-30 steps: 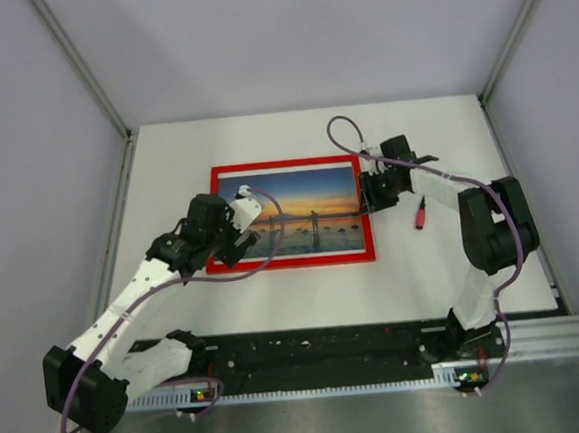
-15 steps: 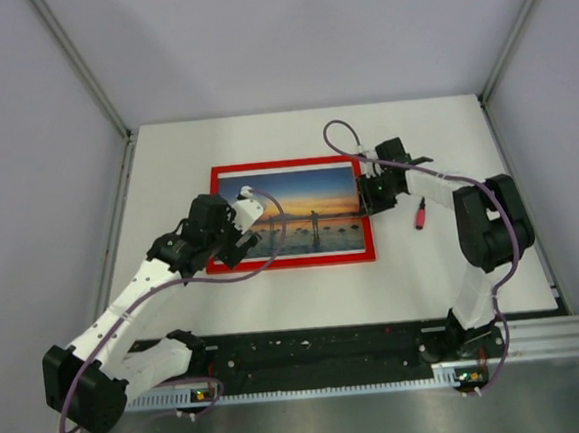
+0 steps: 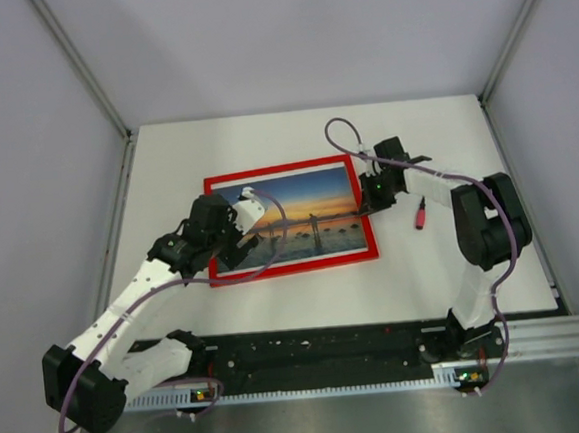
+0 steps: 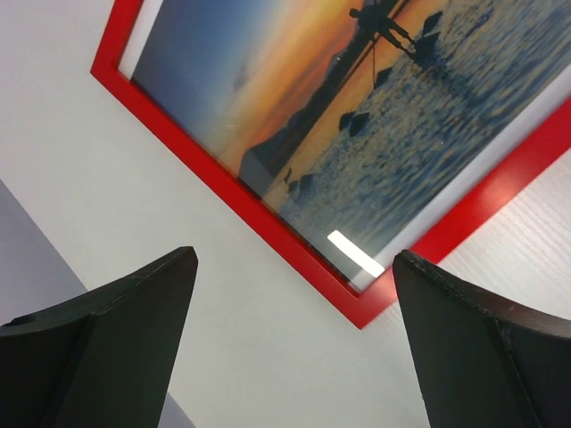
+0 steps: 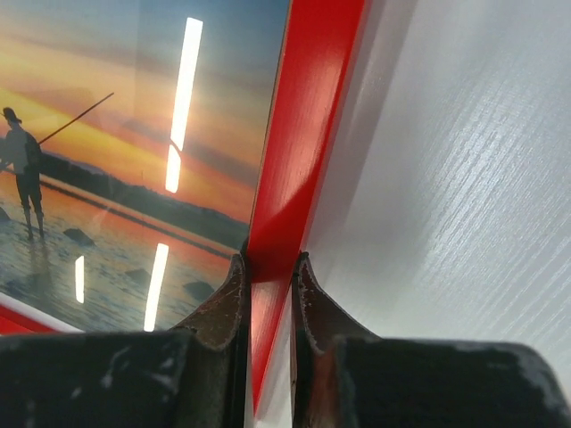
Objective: Take the photo out of the frame
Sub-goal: Turn over the photo frame at the center of the board.
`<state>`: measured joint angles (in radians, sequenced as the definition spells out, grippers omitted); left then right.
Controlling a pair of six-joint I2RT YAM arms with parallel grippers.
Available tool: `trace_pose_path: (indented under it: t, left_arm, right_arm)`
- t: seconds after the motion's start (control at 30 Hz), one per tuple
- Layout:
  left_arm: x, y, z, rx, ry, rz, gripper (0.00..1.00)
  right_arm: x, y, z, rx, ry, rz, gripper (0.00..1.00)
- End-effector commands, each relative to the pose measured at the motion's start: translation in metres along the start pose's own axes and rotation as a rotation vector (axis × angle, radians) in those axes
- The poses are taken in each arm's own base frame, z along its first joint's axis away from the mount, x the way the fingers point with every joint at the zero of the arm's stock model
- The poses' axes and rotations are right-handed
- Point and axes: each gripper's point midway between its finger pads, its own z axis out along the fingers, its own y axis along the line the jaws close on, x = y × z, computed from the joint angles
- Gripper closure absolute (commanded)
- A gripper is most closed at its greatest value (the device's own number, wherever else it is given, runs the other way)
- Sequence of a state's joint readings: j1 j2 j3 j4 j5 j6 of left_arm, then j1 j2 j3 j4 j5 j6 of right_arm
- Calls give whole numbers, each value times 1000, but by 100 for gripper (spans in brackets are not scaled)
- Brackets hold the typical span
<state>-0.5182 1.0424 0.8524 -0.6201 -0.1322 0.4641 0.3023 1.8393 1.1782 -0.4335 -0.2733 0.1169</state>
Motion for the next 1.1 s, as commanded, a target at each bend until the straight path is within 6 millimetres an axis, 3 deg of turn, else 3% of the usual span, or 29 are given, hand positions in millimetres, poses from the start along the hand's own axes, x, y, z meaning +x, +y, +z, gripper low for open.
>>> trace_pose_path:
  t: [0.0, 0.3, 0.67, 0.83, 1.07]
  left_arm:
    - [-13, 7, -4, -31, -47, 9, 2]
    - [-20, 0, -1, -11, -44, 73, 2]
    - [-33, -33, 13, 44, -13, 242, 2]
    - [-48, -48, 17, 95, -36, 324, 2]
    - [-76, -76, 18, 123, -63, 446, 2]
  right_arm:
    - [-12, 12, 0, -38, -15, -56, 100]
    - [-28, 19, -20, -34, -50, -69, 100]
    - [-42, 19, -32, -20, -65, -45, 100]
    - [-55, 17, -43, -25, -78, -23, 100]
    - [-58, 14, -44, -26, -64, -6, 100]
